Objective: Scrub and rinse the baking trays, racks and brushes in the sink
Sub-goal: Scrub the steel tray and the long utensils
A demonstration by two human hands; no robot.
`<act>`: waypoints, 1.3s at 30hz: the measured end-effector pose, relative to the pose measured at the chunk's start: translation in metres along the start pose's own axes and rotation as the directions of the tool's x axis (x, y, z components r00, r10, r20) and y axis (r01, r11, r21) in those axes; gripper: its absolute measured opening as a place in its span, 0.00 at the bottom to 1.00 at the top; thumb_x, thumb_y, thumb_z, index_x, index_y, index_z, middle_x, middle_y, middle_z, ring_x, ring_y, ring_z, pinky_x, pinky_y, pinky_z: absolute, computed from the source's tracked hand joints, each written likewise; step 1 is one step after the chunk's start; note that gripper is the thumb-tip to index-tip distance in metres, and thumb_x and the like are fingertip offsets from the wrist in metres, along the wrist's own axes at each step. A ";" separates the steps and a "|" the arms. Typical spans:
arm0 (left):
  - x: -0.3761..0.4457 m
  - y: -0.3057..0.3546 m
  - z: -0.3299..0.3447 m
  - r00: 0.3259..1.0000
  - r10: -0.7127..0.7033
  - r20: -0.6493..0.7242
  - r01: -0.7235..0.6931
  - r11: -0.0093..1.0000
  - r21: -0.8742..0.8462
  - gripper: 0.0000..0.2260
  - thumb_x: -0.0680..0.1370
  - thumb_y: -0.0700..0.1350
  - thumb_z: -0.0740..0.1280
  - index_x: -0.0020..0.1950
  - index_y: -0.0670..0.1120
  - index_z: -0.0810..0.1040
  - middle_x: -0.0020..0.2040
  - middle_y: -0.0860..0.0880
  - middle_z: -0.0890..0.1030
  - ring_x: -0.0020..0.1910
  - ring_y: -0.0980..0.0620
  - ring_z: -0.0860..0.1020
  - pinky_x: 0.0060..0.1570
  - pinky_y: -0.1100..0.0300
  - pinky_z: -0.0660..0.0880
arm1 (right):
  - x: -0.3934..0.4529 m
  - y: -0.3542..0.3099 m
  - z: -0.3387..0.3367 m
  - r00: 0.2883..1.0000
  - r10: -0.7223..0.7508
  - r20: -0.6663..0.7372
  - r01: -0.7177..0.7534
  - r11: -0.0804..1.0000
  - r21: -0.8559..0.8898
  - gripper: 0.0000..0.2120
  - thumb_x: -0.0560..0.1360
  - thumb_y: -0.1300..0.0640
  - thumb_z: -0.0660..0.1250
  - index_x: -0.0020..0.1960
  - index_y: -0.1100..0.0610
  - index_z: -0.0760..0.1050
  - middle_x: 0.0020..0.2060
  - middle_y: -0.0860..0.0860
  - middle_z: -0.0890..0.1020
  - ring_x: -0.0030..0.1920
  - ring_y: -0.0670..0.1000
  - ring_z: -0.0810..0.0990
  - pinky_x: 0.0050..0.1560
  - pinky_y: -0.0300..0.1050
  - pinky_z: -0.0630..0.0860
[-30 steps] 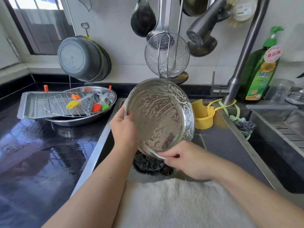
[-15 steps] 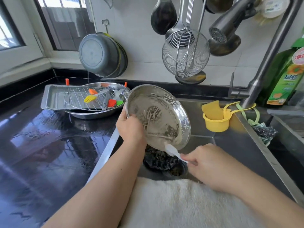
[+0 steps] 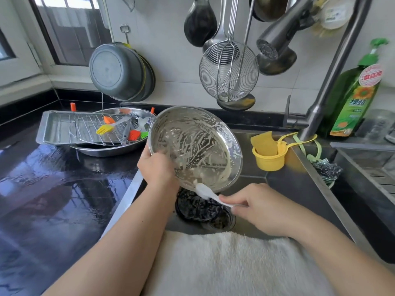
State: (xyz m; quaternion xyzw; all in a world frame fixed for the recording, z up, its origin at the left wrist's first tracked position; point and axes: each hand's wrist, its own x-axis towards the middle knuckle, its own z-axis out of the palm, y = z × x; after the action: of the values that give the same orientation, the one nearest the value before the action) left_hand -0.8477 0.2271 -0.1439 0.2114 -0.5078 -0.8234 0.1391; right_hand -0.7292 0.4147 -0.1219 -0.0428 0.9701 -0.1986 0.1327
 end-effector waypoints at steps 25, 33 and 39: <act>-0.018 0.000 0.005 0.854 0.266 0.446 -0.416 0.865 0.282 0.28 0.80 0.32 0.59 0.63 0.62 0.84 0.49 0.58 0.86 0.42 0.61 0.79 0.44 0.65 0.77 | 0.027 0.036 0.008 0.937 0.349 -0.020 -0.345 0.914 -0.214 0.18 0.81 0.60 0.64 0.65 0.42 0.80 0.60 0.52 0.80 0.53 0.55 0.80 0.51 0.45 0.76; -0.019 0.000 0.007 0.891 0.222 0.397 -0.346 0.897 0.274 0.28 0.79 0.31 0.57 0.62 0.59 0.85 0.29 0.60 0.72 0.26 0.59 0.63 0.25 0.66 0.61 | 0.028 0.050 -0.009 0.873 0.398 -0.282 -0.470 0.843 -0.263 0.18 0.81 0.59 0.62 0.65 0.42 0.80 0.52 0.52 0.79 0.49 0.57 0.80 0.47 0.49 0.78; -0.017 0.000 0.004 0.895 0.199 0.399 -0.340 0.883 0.323 0.30 0.77 0.31 0.57 0.61 0.62 0.85 0.36 0.61 0.80 0.27 0.62 0.70 0.28 0.69 0.67 | 0.028 0.046 -0.001 0.935 0.353 0.044 -0.343 0.926 -0.159 0.19 0.81 0.60 0.66 0.67 0.44 0.79 0.56 0.49 0.83 0.46 0.50 0.79 0.42 0.39 0.75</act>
State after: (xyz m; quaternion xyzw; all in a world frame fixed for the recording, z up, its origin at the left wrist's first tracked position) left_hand -0.8352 0.2378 -0.1390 0.0085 -0.7008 -0.7038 0.1159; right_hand -0.7579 0.4533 -0.1459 0.1132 0.9690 -0.0975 0.1969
